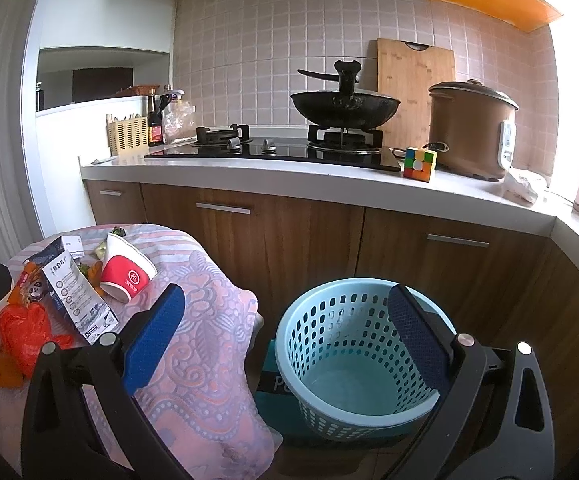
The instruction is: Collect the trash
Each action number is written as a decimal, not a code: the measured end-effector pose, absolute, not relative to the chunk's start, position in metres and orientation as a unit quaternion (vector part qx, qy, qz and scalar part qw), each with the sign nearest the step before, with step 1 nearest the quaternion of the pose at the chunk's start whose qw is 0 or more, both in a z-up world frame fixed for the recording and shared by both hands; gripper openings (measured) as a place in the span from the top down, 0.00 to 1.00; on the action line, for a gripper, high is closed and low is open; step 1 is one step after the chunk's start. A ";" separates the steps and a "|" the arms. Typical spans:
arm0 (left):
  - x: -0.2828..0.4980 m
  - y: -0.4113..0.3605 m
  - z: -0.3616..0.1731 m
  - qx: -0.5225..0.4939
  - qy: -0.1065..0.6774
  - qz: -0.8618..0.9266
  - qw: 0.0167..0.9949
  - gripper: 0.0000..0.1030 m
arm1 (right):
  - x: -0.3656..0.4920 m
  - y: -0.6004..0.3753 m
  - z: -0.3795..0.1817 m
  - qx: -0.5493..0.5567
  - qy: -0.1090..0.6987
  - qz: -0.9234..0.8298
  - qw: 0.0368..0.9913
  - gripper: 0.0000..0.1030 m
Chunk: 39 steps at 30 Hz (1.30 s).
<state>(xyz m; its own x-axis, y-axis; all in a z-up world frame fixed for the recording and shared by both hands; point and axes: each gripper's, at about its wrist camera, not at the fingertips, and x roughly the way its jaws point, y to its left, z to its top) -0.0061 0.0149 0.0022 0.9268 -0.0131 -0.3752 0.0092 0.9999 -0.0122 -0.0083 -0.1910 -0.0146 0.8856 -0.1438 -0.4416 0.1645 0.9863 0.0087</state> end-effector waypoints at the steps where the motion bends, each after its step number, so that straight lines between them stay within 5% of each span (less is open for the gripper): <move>1: -0.007 0.014 0.001 -0.005 0.191 -0.005 0.982 0.07 | -0.008 -0.192 -0.015 0.024 0.228 -0.078 0.970 0.06; 31: -0.019 0.054 0.002 -0.020 0.182 0.051 0.982 0.07 | -0.009 -0.163 -0.009 -0.025 0.211 -0.036 0.976 0.07; 39: -0.040 0.135 0.010 -0.043 0.184 0.114 0.975 0.07 | 0.001 -0.110 -0.012 -0.044 0.197 0.041 0.979 0.39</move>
<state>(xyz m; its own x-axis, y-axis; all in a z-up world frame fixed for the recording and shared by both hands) -0.0396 0.1352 0.0102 0.9063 0.2061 -0.3689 -0.2376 0.9705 -0.0416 0.0009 -0.1098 -0.0118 0.9188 0.0629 -0.3897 -0.0975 0.9928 -0.0696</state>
